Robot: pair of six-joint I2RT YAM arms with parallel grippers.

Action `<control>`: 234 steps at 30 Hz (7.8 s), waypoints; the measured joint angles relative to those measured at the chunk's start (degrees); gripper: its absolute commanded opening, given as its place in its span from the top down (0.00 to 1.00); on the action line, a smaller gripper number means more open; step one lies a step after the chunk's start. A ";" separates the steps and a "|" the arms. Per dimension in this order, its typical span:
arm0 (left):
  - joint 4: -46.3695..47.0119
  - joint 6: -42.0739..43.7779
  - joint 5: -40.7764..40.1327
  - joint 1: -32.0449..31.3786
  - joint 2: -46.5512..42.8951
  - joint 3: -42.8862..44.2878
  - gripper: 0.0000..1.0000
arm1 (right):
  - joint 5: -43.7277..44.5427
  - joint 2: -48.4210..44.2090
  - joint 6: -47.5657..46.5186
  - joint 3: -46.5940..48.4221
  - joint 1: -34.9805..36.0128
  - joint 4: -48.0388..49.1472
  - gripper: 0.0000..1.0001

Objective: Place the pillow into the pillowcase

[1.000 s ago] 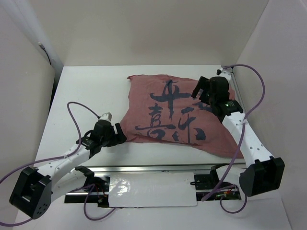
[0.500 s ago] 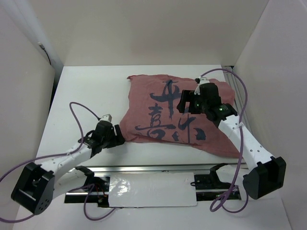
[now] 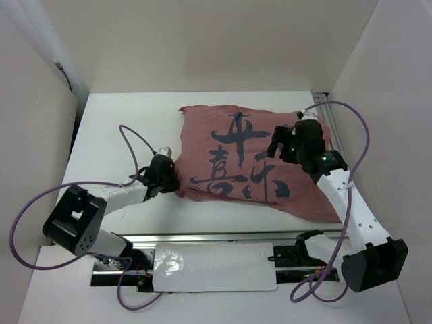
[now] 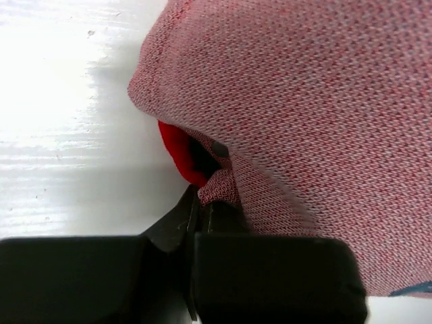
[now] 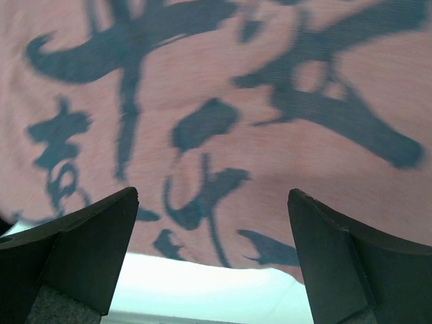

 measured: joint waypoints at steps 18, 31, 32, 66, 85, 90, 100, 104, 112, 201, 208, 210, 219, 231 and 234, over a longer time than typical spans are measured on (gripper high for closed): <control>-12.92 1.66 -10.91 8.87 -22.62 8.48 1.00 | -1.73 11.63 1.42 -8.90 -8.02 2.51 0.04; -15.54 3.19 -8.37 10.19 -28.35 7.39 1.00 | -1.55 35.80 -3.26 9.42 -5.62 17.03 0.00; -15.67 3.21 -8.35 10.19 -28.35 7.39 1.00 | -0.96 36.30 -3.30 11.56 -5.62 17.44 0.00; -17.31 7.30 -8.79 10.23 -26.91 14.62 1.00 | -1.29 34.71 3.21 -3.32 -31.32 10.25 0.06; -21.14 13.46 -10.21 10.99 -18.29 36.76 1.00 | -3.17 24.37 4.35 3.02 -28.83 19.69 1.00; -23.19 17.35 -11.61 12.22 -13.33 52.04 1.00 | 2.89 16.00 4.74 19.12 -29.55 18.75 1.00; -28.70 25.99 -13.92 12.15 -11.98 72.57 1.00 | 15.65 17.57 -0.55 52.09 -32.39 7.72 1.00; -29.62 28.41 -13.77 11.69 -12.76 77.09 1.00 | 19.04 17.75 -4.15 60.46 -32.96 5.77 1.00; -28.48 28.30 -10.88 11.23 -21.79 71.38 1.00 | 20.83 11.10 -8.17 56.33 -33.75 6.75 1.00; -21.05 20.98 21.64 28.70 7.34 34.71 1.00 | 17.27 24.74 -2.27 11.54 0.79 11.67 0.06; -23.78 21.27 16.87 28.74 6.32 35.93 0.96 | 16.76 24.74 -2.12 9.81 0.79 11.21 0.06; -24.26 22.08 16.87 28.74 6.34 36.02 0.92 | 15.15 24.48 -2.40 8.24 0.83 12.04 0.06; -24.04 22.29 16.33 30.34 6.36 33.66 0.71 | 8.57 23.17 -3.34 2.10 1.31 12.20 0.06; -17.79 23.37 20.79 36.39 4.37 26.43 0.33 | 6.54 22.16 -4.17 2.12 1.73 12.52 0.06; -16.70 23.82 23.52 38.16 4.39 24.02 0.30 | 6.58 22.16 -4.22 2.14 1.81 12.46 0.06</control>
